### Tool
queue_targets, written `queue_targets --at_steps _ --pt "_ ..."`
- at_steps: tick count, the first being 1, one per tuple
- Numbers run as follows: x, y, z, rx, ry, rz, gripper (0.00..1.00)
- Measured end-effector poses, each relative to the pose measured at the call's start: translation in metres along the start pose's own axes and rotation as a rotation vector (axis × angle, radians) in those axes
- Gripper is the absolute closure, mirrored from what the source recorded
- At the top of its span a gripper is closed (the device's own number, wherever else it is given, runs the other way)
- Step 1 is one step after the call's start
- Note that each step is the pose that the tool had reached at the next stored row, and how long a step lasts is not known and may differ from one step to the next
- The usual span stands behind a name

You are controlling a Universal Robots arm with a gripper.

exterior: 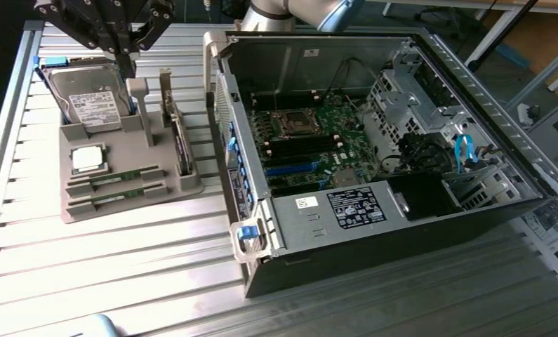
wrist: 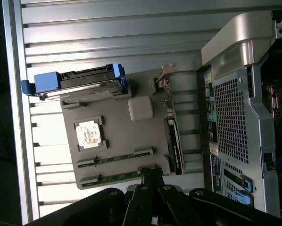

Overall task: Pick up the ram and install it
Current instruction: 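Reach for the ram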

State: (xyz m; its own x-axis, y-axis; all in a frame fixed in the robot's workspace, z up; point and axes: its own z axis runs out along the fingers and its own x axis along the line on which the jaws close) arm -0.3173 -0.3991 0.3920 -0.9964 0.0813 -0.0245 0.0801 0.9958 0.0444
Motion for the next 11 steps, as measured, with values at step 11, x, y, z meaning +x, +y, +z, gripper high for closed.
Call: queue_targets --at_steps 11 --pt "-0.0003 -0.0081 -0.0004 0.0 0.0 0.0 0.89"
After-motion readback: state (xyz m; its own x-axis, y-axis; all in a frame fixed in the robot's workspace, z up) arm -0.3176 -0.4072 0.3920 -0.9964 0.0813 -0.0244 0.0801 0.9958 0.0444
